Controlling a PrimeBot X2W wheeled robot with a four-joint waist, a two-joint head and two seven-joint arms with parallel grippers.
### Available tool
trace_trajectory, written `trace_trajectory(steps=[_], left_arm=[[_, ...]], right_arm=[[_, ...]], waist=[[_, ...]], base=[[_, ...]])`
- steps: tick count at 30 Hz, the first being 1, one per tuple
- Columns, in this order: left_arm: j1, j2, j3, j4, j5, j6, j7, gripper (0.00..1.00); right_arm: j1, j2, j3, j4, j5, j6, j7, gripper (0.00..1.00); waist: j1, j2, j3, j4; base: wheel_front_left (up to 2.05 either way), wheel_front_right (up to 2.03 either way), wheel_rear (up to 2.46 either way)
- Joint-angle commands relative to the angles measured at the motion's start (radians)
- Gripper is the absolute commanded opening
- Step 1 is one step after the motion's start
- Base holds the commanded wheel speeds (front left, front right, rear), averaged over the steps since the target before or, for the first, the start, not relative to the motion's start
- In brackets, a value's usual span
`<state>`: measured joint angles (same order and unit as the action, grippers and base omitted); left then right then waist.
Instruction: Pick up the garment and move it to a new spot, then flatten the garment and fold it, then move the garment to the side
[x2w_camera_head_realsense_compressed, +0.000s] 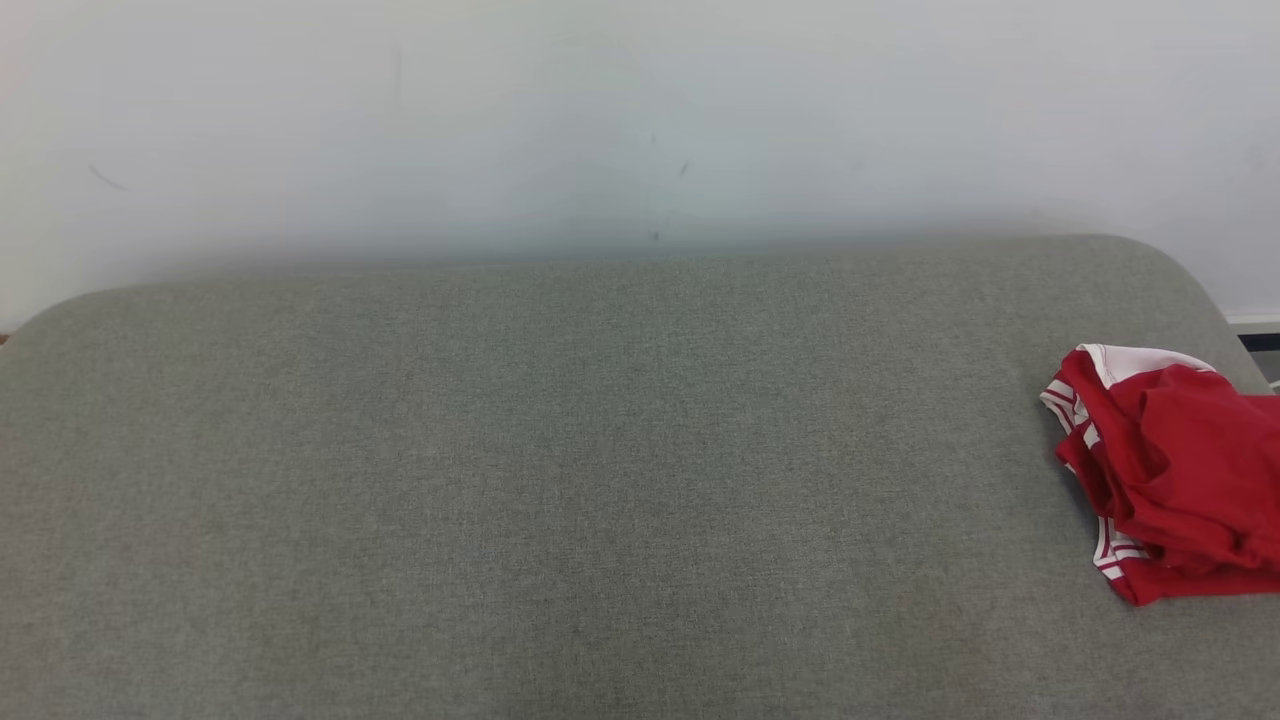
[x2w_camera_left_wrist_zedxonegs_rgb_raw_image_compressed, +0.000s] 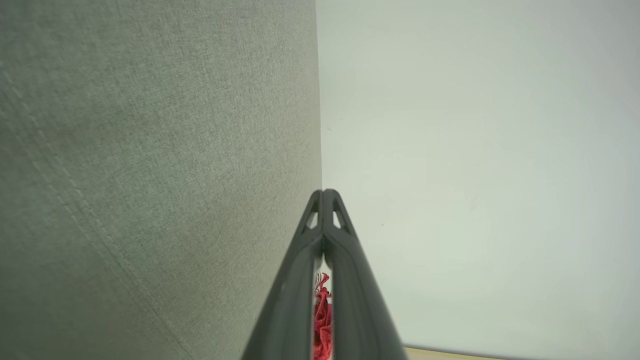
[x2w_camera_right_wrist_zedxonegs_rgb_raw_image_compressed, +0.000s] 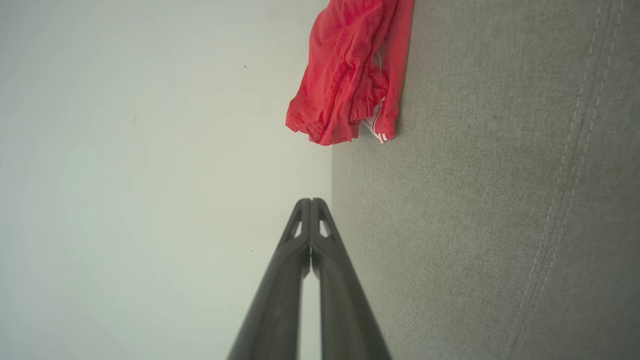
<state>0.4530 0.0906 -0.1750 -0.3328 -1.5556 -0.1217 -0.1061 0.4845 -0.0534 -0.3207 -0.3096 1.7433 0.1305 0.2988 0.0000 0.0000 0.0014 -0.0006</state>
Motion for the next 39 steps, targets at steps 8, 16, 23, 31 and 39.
trace_trajectory(steps=[8, 16, 23, 31, 39], left_arm=[[0.028, -0.008, 0.009, -0.011, -0.03, -0.015, 0.007, 0.0], [0.028, -0.009, 0.01, -0.011, -0.029, -0.015, 0.008, 0.0], [0.029, -0.01, 0.011, -0.011, -0.028, -0.015, 0.01, 0.0], [0.029, -0.011, 0.012, -0.011, -0.027, -0.015, 0.012, 0.0], [0.029, -0.012, 0.013, -0.011, -0.026, -0.015, 0.014, 0.0]], right_arm=[[0.019, 0.004, -0.014, -0.007, 0.041, 0.0, 0.007, 0.0], [0.019, 0.004, -0.014, -0.007, 0.041, 0.0, 0.007, 0.0], [0.019, 0.004, -0.013, -0.007, 0.041, 0.0, 0.007, 0.0], [0.02, 0.004, -0.013, -0.007, 0.041, 0.0, 0.006, 0.0], [0.02, 0.004, -0.013, -0.007, 0.041, 0.0, 0.006, 0.0]], waist=[[0.0, 0.0, 0.0, 0.0], [0.0, 0.0, 0.0, 0.0], [0.0, 0.0, 0.0, 0.0], [0.0, 0.0, 0.0, 0.0], [0.0, 0.0, 0.0, 0.0]], base=[[0.0, 0.0, 0.0], [0.0, 0.0, 0.0], [0.0, 0.0, 0.0], [0.0, 0.0, 0.0], [0.0, 0.0, 0.0]])
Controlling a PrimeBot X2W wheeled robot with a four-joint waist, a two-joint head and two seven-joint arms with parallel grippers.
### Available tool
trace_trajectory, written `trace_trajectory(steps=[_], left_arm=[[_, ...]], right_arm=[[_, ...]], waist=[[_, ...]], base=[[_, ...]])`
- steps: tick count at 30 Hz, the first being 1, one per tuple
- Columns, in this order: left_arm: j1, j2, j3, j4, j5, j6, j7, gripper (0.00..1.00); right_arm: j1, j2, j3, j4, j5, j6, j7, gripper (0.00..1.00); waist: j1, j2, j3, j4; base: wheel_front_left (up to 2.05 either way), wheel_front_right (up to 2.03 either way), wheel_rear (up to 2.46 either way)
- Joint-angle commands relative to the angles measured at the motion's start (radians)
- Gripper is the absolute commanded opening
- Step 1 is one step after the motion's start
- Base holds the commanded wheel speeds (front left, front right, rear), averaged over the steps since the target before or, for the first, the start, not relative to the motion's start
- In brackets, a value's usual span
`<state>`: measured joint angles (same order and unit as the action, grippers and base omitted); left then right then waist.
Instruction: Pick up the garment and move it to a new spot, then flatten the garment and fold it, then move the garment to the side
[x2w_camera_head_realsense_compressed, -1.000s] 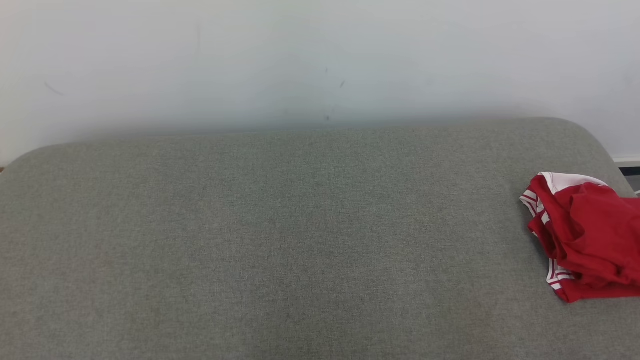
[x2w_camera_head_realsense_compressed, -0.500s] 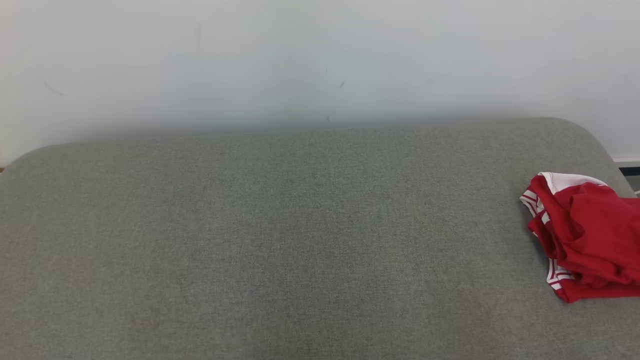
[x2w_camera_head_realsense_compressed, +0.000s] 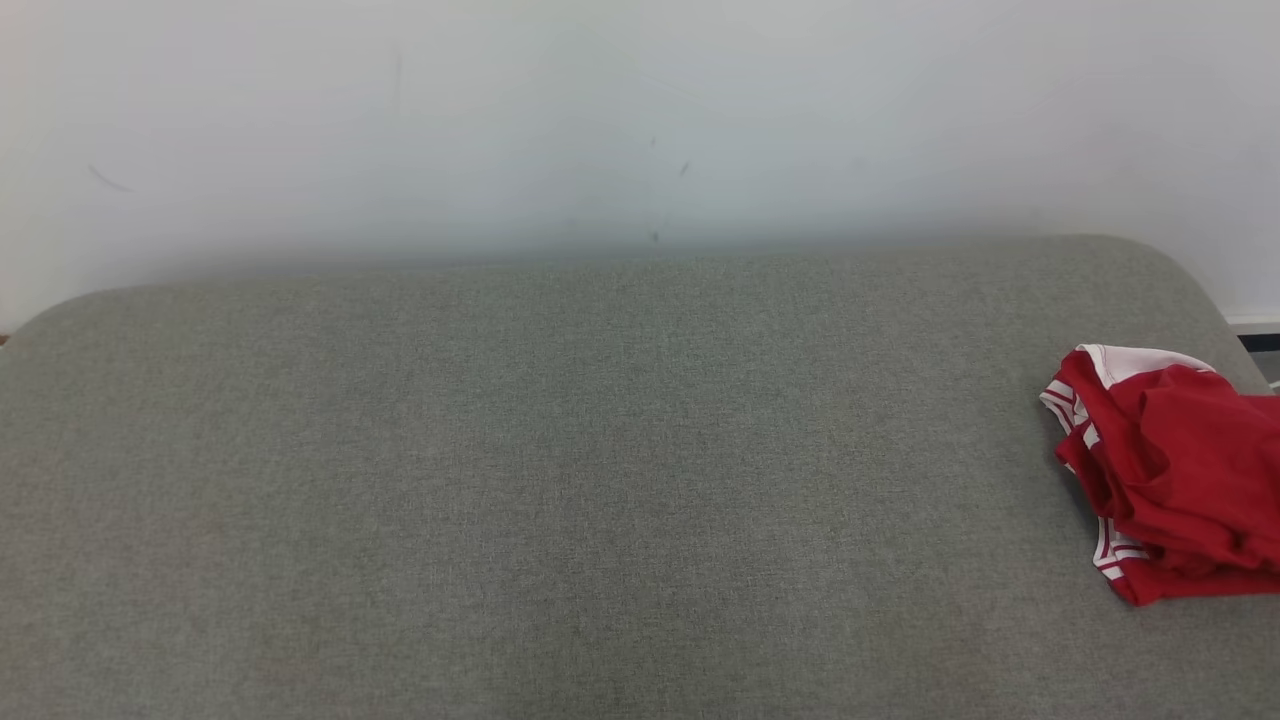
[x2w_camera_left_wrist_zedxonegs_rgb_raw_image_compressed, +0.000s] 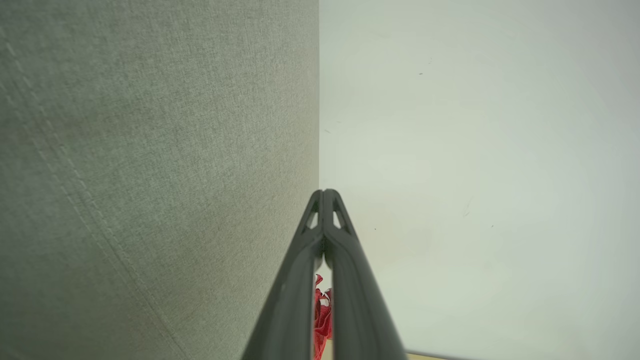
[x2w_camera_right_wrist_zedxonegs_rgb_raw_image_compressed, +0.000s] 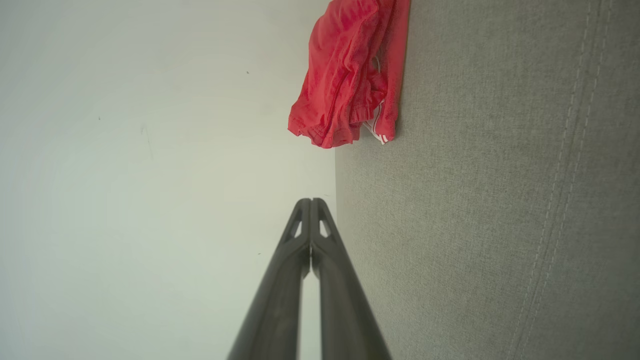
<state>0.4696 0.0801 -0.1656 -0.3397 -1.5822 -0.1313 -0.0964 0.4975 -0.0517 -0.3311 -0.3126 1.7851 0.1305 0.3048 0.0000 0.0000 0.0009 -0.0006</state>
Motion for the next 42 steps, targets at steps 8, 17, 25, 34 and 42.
trace_trajectory(steps=[8, 17, 25, 34, 42], left_arm=[[0.013, -0.002, 0.004, -0.004, 0.002, -0.005, 0.005, 0.0], [0.013, -0.003, 0.005, -0.004, 0.003, -0.005, 0.006, 0.0], [0.013, -0.003, 0.006, -0.004, 0.003, -0.005, 0.006, 0.0], [0.013, -0.004, 0.006, -0.004, 0.004, -0.005, 0.007, 0.0], [0.013, -0.005, 0.008, -0.004, 0.005, -0.005, 0.009, 0.0]], right_arm=[[0.007, 0.002, -0.003, -0.004, 0.0, 0.0, 0.0, 0.0], [0.007, 0.002, -0.003, -0.004, -0.001, 0.0, 0.0, 0.0], [0.007, 0.002, -0.003, -0.004, -0.001, 0.0, 0.0, 0.0], [0.007, 0.002, -0.003, -0.004, -0.001, 0.0, 0.0, 0.0], [0.007, 0.002, -0.003, -0.004, -0.001, 0.0, 0.0, 0.0]], waist=[[0.0, 0.0, 0.0, 0.0], [0.0, 0.0, 0.0, 0.0], [0.0, 0.0, 0.0, 0.0], [0.0, 0.0, 0.0, 0.0], [0.0, 0.0, 0.0, 0.0]], base=[[0.0, 0.0, 0.0], [0.0, 0.0, 0.0], [0.0, 0.0, 0.0], [0.0, 0.0, 0.0], [0.0, 0.0, 0.0]])
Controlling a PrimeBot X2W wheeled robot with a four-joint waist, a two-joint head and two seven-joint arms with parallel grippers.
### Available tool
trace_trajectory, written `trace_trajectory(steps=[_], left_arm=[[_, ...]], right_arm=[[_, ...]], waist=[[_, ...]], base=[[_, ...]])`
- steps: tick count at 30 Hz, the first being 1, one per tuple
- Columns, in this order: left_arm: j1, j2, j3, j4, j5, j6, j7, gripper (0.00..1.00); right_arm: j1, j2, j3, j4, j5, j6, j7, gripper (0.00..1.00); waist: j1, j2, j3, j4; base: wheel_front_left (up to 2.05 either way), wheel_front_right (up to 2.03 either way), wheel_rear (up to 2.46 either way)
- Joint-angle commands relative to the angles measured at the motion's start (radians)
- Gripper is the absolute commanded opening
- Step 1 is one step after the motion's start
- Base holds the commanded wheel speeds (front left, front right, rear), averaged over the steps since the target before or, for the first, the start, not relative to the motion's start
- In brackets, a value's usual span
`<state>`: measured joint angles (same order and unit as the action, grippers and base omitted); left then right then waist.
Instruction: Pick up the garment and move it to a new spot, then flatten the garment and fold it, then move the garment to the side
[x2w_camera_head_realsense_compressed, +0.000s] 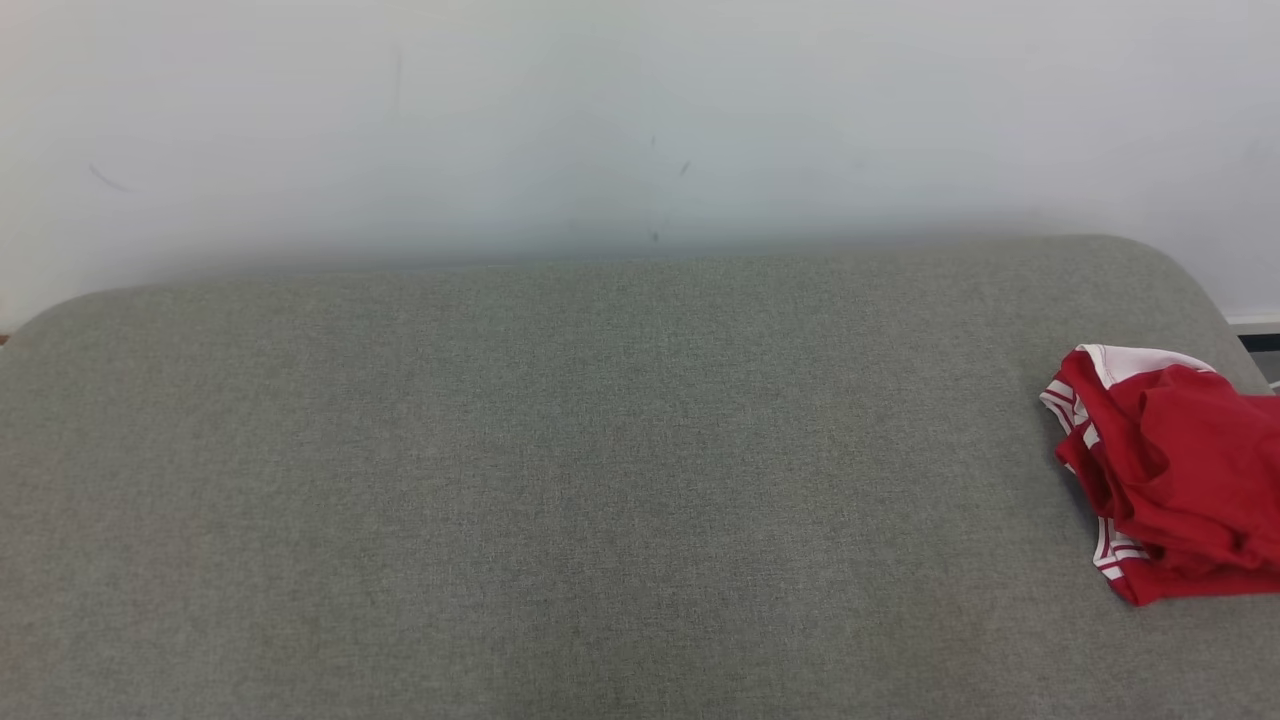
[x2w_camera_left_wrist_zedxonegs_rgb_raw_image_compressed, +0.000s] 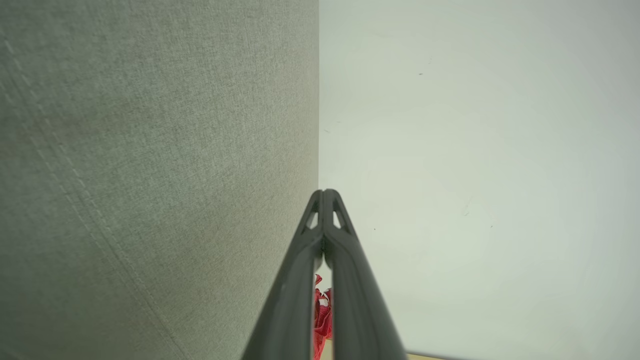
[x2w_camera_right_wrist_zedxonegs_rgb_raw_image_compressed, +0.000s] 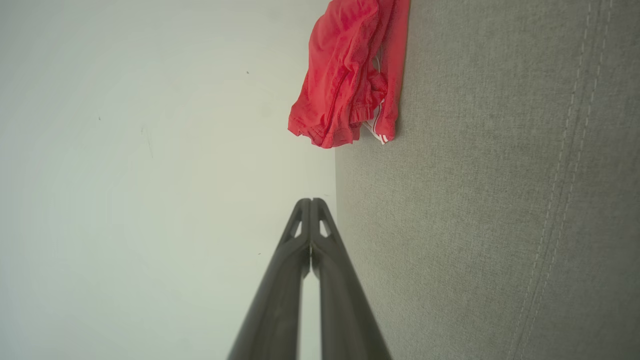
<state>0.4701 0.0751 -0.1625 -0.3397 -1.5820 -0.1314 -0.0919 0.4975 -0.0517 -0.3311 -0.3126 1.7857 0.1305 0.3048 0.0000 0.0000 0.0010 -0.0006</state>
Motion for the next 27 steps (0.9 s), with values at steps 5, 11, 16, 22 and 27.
trace_trajectory(steps=[5, 11, 16, 22, 27], left_arm=[[0.013, -0.001, 0.005, -0.004, 0.005, -0.005, 0.005, 0.0], [0.013, -0.001, 0.005, -0.004, 0.006, -0.005, 0.005, 0.0], [0.013, -0.002, 0.006, -0.004, 0.006, -0.005, 0.005, 0.0], [0.013, -0.002, 0.006, -0.004, 0.006, -0.005, 0.006, 0.0], [0.013, -0.002, 0.006, -0.004, 0.007, -0.005, 0.006, 0.0]], right_arm=[[0.007, 0.002, -0.003, -0.004, -0.001, 0.0, 0.0, 0.0], [0.007, 0.002, -0.003, -0.004, -0.001, 0.0, 0.0, 0.0], [0.007, 0.002, -0.003, -0.004, -0.001, 0.0, 0.0, 0.0], [0.007, 0.002, -0.002, -0.004, -0.001, 0.0, 0.0, 0.0], [0.007, 0.002, -0.002, -0.004, -0.001, 0.0, 0.0, 0.0]], waist=[[0.0, 0.0, 0.0, 0.0], [0.0, 0.0, 0.0, 0.0], [0.0, 0.0, 0.0, 0.0], [0.0, 0.0, 0.0, 0.0], [0.0, 0.0, 0.0, 0.0]], base=[[0.0, 0.0, 0.0], [0.0, 0.0, 0.0], [0.0, 0.0, 0.0], [0.0, 0.0, 0.0], [0.0, 0.0, 0.0]])
